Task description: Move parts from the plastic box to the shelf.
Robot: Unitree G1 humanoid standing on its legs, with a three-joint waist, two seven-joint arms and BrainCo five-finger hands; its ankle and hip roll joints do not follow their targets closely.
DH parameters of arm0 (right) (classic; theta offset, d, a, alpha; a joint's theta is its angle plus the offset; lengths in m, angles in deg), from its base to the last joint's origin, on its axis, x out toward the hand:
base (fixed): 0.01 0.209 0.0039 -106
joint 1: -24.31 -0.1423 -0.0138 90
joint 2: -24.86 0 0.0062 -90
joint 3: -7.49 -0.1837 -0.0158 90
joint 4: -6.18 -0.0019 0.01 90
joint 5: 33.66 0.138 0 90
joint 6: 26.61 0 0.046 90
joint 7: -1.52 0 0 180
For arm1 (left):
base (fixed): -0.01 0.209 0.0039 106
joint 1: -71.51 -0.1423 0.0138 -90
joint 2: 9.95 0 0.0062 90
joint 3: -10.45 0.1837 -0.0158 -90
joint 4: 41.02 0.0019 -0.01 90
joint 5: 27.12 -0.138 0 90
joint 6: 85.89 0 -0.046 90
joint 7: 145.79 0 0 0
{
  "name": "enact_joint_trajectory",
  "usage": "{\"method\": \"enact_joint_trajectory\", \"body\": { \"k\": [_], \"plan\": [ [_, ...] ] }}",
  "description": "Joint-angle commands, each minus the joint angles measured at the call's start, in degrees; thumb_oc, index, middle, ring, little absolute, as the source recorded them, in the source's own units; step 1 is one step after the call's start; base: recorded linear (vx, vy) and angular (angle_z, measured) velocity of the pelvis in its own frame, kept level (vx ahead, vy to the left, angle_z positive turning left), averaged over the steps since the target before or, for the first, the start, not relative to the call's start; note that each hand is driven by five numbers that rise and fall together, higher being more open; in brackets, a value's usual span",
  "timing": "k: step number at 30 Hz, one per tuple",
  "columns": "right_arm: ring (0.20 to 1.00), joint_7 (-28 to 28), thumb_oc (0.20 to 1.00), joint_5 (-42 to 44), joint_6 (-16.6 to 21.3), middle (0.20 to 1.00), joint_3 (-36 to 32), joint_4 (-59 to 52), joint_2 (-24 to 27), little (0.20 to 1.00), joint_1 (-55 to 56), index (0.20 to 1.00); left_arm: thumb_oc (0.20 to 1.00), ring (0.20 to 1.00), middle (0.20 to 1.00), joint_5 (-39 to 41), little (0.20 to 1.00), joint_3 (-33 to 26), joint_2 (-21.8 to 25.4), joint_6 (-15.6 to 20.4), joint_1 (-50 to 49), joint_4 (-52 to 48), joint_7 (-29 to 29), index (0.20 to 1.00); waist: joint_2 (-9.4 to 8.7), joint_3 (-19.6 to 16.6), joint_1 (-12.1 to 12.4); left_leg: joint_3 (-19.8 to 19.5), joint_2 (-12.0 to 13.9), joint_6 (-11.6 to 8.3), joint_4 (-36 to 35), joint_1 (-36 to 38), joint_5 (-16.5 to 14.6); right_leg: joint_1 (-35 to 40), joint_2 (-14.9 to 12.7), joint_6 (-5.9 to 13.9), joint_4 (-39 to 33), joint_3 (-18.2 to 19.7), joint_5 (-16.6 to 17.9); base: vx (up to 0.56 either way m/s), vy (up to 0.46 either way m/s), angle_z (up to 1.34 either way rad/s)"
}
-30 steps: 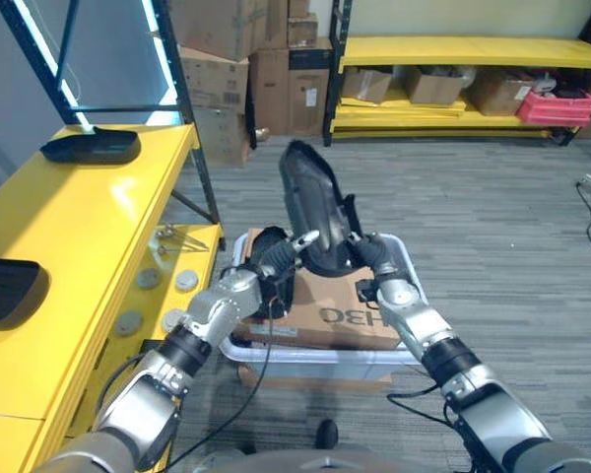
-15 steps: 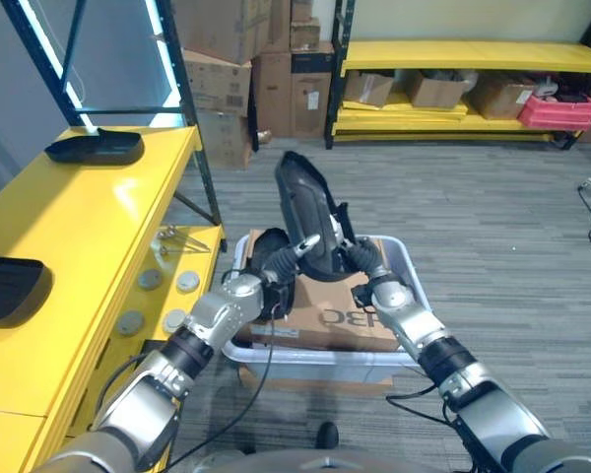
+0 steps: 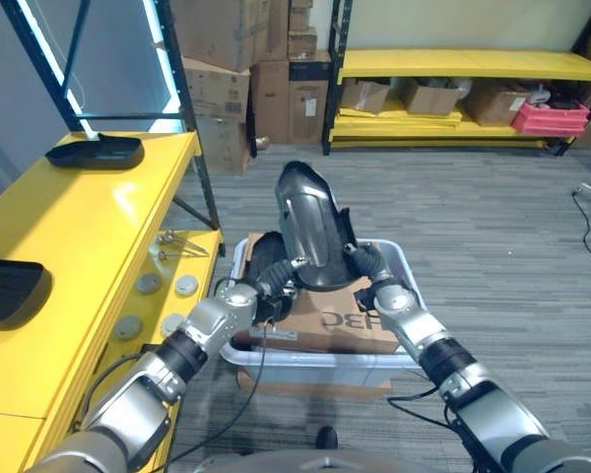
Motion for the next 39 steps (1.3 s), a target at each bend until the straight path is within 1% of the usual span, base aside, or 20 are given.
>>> {"method": "enact_joint_trajectory", "body": {
  "k": [1, 3, 5, 6, 10, 14, 15, 16, 23, 26, 29, 31, 32, 34, 36, 39],
  "plan": [
    [0.2, -0.57, 0.2, 1.91, 3.26, 0.2, 4.27, 0.33, -6.7, 0.2, -7.22, 0.2, 0.2, 0.2, 0.2, 4.33, 0.2, 2.88, -9.35, 5.37, 6.78, 0.47, -3.79, 0.2, 1.08, -1.91, 1.56, -1.17, 3.76, -2.5, -1.03, -1.94, 1.11, 4.16, -4.61, 7.52, 4.5, 0.26, -7.19, 0.0, 0.0, 0.0],
    [0.2, -0.5, 0.2, 2.56, 3.32, 0.2, 4.5, 0.14, -7.3, 0.2, -7.28, 0.2, 0.2, 0.2, 0.2, 5.83, 0.2, 3.02, -9.85, 6.37, 6.69, 0.07, -3.67, 0.2, 1.1, -1.86, 1.64, -1.2, 3.75, -2.48, -0.96, -1.94, 1.05, 4.17, -4.62, 7.48, 4.55, 0.25, -7.21, 0.0, 0.0, 0.0],
    [0.2, -0.48, 0.2, 2.74, 3.33, 0.2, 4.65, -0.01, -7.6, 0.2, -7.29, 0.2, 0.2, 0.2, 0.2, 6.1, 0.2, 2.97, -10.07, 6.64, 6.64, -0.13, -3.47, 0.2, 1.1, -1.81, 1.68, -1.29, 3.74, -2.49, -0.94, -1.9, 1.05, 4.25, -4.65, 7.46, 4.54, 0.22, -7.22, 0.0, 0.0, 0.0],
    [0.2, -0.7, 0.2, 2.98, 3.26, 0.2, 4.81, -0.32, -7.99, 0.2, -7.43, 0.2, 0.2, 0.2, 0.2, 6.01, 0.2, 3.08, -10.19, 7.37, 6.65, -0.66, -2.83, 0.2, 1.13, -1.79, 1.72, -1.29, 3.71, -2.49, -0.93, -1.87, 1.05, 4.28, -4.65, 7.46, 4.55, 0.17, -7.19, 0.0, 0.0, 0.0],
    [0.2, -0.96, 0.2, 2.94, 3.06, 0.2, 5.6, -1.09, -9.41, 0.2, -7.86, 0.2, 0.2, 0.2, 0.2, 5.97, 0.2, 3.15, -10.6, 7.22, 6.83, -1.51, -1.73, 0.2, 1.12, -1.77, 2.01, -1.47, 3.64, -2.45, -1.01, -1.79, 1.08, 4.46, -4.67, 7.41, 4.41, 0.02, -7.17, 0.0, 0.0, 0.0],
    [0.2, -0.49, 0.2, 3.44, 3.23, 0.2, 6.46, -1.49, -10.46, 0.2, -8.2, 0.2, 0.2, 0.2, 0.2, 5.84, 0.2, 3.39, -11.31, 8.0, 6.74, -0.69, -1.36, 0.2, 1.06, -1.7, 2.15, -1.57, 3.61, -2.49, -0.94, -1.85, 1.1, 4.52, -4.69, 7.38, 4.37, -0.06, -7.14, 0.0, 0.0, 0.0],
    [0.329, -0.31, 0.329, 3.6, 3.24, 0.329, 6.46, -1.59, -10.54, 0.329, -8.17, 0.329, 0.2, 0.2, 0.2, 5.96, 0.2, 3.43, -11.31, 8.04, 6.68, -0.7, -1.34, 0.2, 1.05, -1.69, 2.15, -1.56, 3.6, -2.5, -0.93, -1.85, 1.11, 4.53, -4.69, 7.39, 4.37, -0.1, -7.12, 0.0, 0.0, 0.0],
    [1.0, 0.26, 1.0, 3.91, 2.92, 1.0, 6.49, -1.95, -10.81, 1.0, -8.22, 1.0, 0.2, 0.2, 0.2, 5.94, 0.2, 3.47, -11.4, 8.32, 6.58, -0.63, -1.34, 0.2, 1.04, -1.64, 2.16, -1.52, 3.58, -2.49, -0.99, -1.81, 1.12, 4.57, -4.69, 7.37, 4.33, -0.12, -7.11, 0.0, 0.0, 0.0],
    [1.0, 1.69, 1.0, 4.71, 2.29, 1.0, 6.51, -2.39, -11.47, 1.0, -7.86, 1.0, 0.2, 0.2, 0.2, 6.62, 0.2, 3.63, -12.14, 9.25, 6.68, -1.01, 0.07, 0.2, 1.02, -1.41, 1.99, -1.42, 3.59, -2.43, -0.87, -1.73, 1.12, 4.64, -4.7, 7.3, 4.46, -0.08, -7.16, 0.0, 0.0, 0.0],
    [1.0, 2.33, 1.0, 4.84, 1.86, 1.0, 6.16, -2.25, -11.75, 1.0, -7.74, 1.0, 0.2, 0.2, 0.2, 5.44, 0.2, 3.49, -12.33, 10.25, 6.68, -1.12, 0.63, 0.2, 1.03, -1.36, 1.89, -1.43, 3.62, -2.41, -0.91, -1.65, 1.12, 4.57, -4.66, 7.25, 4.58, 0.04, -7.23, 0.0, 0.0, 0.0],
    [1.0, 3.38, 1.0, 5.26, 2.23, 1.0, 5.87, -1.86, -11.87, 1.0, -7.49, 1.0, 0.2, 0.2, 0.2, 4.74, 0.2, 3.01, -12.29, 11.12, 6.9, -1.23, 1.68, 0.2, 1.06, -1.37, 1.86, -1.4, 3.63, -2.43, -0.93, -1.6, 1.19, 4.63, -4.59, 7.2, 4.51, 0.13, -7.18, 0.0, 0.0, 0.0],
    [1.0, 4.24, 1.0, 5.95, 2.81, 1.0, 5.73, -1.69, -11.86, 1.0, -7.38, 1.0, 0.2, 0.2, 0.2, 4.58, 0.2, 3.0, -12.18, 11.92, 7.03, -0.91, 2.21, 0.2, 1.07, -1.39, 1.79, -1.36, 3.67, -2.48, -0.94, -1.54, 1.21, 4.65, -4.56, 7.21, 4.51, 0.18, -7.17, 0.0, 0.0, 0.0],
    [1.0, 5.9, 1.0, 7.19, 2.98, 1.0, 4.64, -2.48, -11.28, 1.0, -6.95, 1.0, 0.2, 0.2, 0.2, 4.32, 0.2, 2.54, -11.6, 13.69, 6.98, -0.91, 3.19, 0.2, 1.08, -1.29, 1.61, -1.36, 3.7, -2.58, -0.92, -1.52, 1.2, 4.66, -4.55, 7.24, 4.44, 0.3, -7.11, 0.0, 0.0, 0.0],
    [1.0, 7.1, 1.0, 8.1, 2.74, 1.0, 4.08, -3.16, -10.94, 1.0, -6.7, 1.0, 0.2, 0.2, 0.2, 4.17, 0.2, 2.25, -11.2, 14.48, 6.88, -1.16, 3.87, 0.2, 1.1, -1.24, 1.53, -1.37, 3.71, -2.61, -0.95, -1.5, 1.22, 4.62, -4.53, 7.26, 4.47, 0.32, -7.1, 0.0, 0.0, 0.0],
    [1.0, 9.41, 1.0, 10.02, 1.91, 1.0, 1.42, -6.06, -8.36, 1.0, -4.87, 1.0, 0.2, 0.2, 0.2, 3.14, 0.2, 0.21, -9.01, 16.0, 6.23, -2.9, 4.78, 0.2, 1.11, -1.14, 1.23, -1.34, 3.72, -2.62, -1.02, -1.45, 1.24, 4.57, -4.51, 7.27, 4.47, 0.45, -7.07, 0.0, 0.0, 0.0],
    [1.0, 10.61, 1.0, 11.43, 2.74, 1.0, -4.11, -9.05, -3.75, 1.0, -0.81, 1.0, 0.2, 0.2, 0.2, 2.28, 0.2, -4.01, -5.36, 16.11, 4.99, -7.29, 5.72, 0.2, 1.19, -1.11, 0.7, -1.11, 3.79, -2.48, -1.1, -1.38, 1.24, 4.49, -4.49, 7.29, 4.47, 0.62, -7.06, 0.0, 0.0, 0.0]
  ]
}}
